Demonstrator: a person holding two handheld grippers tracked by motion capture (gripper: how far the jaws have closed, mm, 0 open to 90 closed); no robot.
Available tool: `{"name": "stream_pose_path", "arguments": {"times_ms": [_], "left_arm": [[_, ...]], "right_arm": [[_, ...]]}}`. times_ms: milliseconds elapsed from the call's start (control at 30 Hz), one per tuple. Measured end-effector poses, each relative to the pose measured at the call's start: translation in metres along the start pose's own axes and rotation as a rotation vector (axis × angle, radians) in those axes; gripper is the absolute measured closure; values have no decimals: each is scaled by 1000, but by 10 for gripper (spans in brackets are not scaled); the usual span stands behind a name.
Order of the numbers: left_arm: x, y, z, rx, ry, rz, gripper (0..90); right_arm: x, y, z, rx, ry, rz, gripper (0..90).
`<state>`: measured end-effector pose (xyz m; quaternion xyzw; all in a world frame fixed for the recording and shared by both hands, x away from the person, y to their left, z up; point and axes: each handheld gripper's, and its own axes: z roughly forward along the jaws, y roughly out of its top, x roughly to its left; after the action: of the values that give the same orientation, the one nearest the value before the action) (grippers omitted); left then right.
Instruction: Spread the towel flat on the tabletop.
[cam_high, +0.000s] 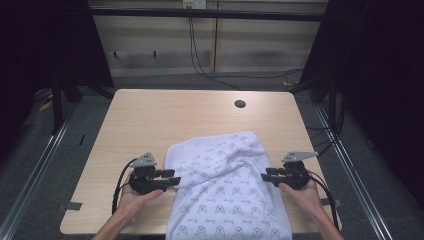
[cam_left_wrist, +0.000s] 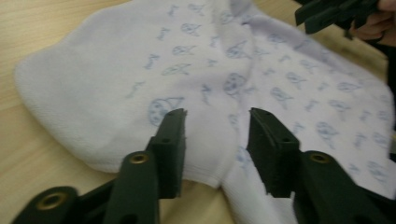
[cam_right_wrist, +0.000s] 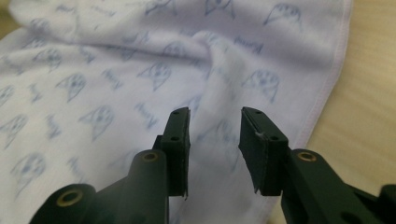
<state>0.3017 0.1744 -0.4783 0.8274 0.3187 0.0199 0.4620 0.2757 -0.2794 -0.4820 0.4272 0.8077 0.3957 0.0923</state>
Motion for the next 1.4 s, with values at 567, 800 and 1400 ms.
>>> {"name": "stream_pose_path", "arguments": {"times_ms": [567,800,1400], "left_arm": [[35,2,32,85,44,21,850],[35,7,23,23,46,-7,893],[-72,-10,25,116,-288,148,857]], "right_arm": [[-27,61,84,2,-61,0,640],[-14,59,57,-58,-46,-27,878],[65,-45,-26,83,175,-76,808]]}}
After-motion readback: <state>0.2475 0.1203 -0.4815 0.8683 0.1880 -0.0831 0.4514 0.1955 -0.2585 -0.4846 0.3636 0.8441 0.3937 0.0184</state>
